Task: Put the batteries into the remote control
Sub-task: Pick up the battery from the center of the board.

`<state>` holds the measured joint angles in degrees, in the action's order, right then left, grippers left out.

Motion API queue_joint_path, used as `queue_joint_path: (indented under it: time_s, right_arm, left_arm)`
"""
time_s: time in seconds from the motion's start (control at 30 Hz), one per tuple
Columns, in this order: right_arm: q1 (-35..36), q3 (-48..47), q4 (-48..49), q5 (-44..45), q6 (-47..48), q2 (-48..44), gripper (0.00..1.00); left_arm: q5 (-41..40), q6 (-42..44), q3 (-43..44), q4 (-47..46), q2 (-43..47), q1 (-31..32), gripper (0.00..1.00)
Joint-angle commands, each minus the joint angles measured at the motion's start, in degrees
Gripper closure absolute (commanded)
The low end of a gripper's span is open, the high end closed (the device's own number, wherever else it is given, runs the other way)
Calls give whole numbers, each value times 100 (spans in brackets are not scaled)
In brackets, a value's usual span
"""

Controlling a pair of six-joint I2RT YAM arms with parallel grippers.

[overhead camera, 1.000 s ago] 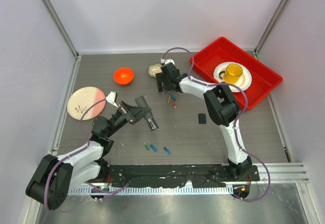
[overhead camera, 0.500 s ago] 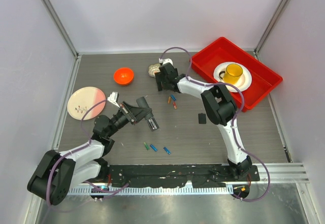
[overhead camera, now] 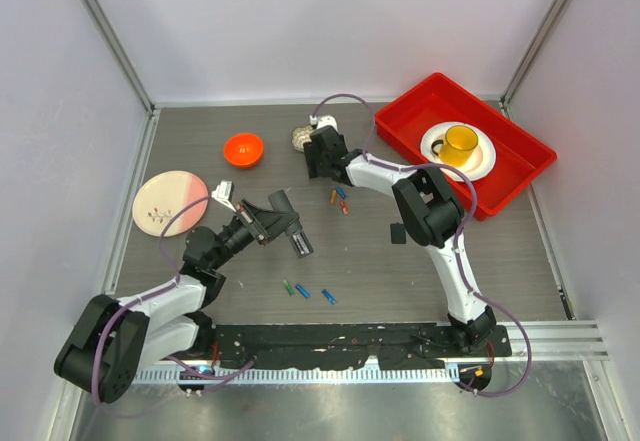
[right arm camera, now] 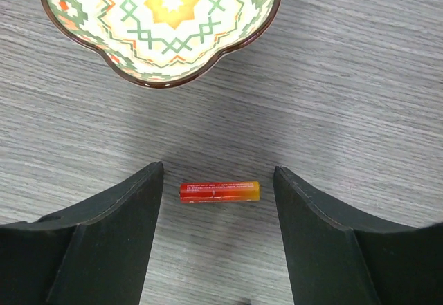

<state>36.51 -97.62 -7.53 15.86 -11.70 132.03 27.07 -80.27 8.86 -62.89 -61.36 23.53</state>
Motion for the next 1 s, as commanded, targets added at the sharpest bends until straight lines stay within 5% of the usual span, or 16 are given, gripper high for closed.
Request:
queue_joint_path:
  time_s: [0.0,0.5,0.97]
  right_arm:
    - [40,366,-179,128,-7,16,32]
    - [40,884,76,268,-104,-256,59]
    - [40,1869,243,488,-227,-1978,67]
  left_arm:
    - [106,108,89,-399,-60,-24,100]
    - [123,82,116,-434,-51,-24,100]
    - [194,73,116,-443,-16,-24,100]
